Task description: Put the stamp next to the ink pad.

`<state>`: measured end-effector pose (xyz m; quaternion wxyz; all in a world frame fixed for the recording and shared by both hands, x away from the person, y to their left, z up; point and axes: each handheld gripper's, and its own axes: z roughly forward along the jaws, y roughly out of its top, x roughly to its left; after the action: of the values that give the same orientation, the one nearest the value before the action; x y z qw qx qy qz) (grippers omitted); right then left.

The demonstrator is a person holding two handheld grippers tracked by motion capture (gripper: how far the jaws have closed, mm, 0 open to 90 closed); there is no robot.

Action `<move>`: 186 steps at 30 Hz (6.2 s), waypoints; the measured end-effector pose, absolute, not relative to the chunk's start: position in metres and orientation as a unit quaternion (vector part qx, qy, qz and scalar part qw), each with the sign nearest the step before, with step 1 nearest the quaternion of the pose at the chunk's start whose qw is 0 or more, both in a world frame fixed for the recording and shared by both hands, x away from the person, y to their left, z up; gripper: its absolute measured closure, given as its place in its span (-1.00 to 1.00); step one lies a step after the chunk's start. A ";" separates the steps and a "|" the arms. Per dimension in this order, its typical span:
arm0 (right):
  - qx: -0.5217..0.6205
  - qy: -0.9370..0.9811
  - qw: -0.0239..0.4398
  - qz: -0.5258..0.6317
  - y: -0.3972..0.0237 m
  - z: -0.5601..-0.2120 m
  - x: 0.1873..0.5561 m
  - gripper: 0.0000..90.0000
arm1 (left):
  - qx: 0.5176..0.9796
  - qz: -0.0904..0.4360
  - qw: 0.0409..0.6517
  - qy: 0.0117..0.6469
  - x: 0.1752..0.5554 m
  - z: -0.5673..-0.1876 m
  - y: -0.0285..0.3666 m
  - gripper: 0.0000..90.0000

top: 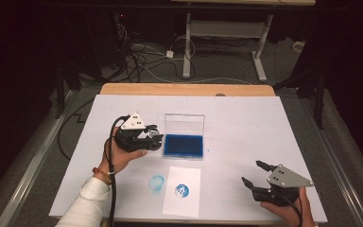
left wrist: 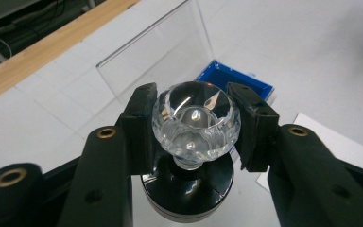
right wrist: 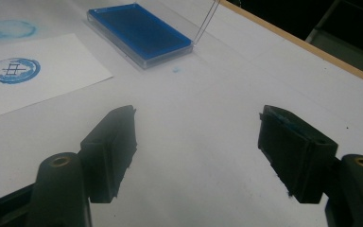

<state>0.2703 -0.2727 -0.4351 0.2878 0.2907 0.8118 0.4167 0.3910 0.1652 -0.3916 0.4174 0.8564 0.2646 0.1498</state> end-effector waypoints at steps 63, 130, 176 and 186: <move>0.283 0.828 0.273 0.400 -0.268 -0.440 0.268 -0.35 | 0.848 0.117 0.402 0.324 0.427 -0.451 0.166 0.02; 0.279 0.824 0.288 0.401 -0.263 -0.436 0.265 -0.35 | 0.830 0.243 0.439 0.244 0.365 -0.394 0.158 -0.64; 0.296 0.784 0.340 0.425 -0.260 -0.429 0.263 -0.64 | 0.843 0.284 0.411 0.201 0.295 -0.430 0.187 -0.64; 0.300 0.781 0.347 0.424 -0.262 -0.428 0.262 -0.64 | 0.844 0.285 0.404 0.208 0.288 -0.439 0.196 -0.64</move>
<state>0.2625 -0.2617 -0.4283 0.3473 0.3001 0.7810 0.4235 0.2884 0.1961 -0.4390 0.4037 0.8443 0.2079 0.2846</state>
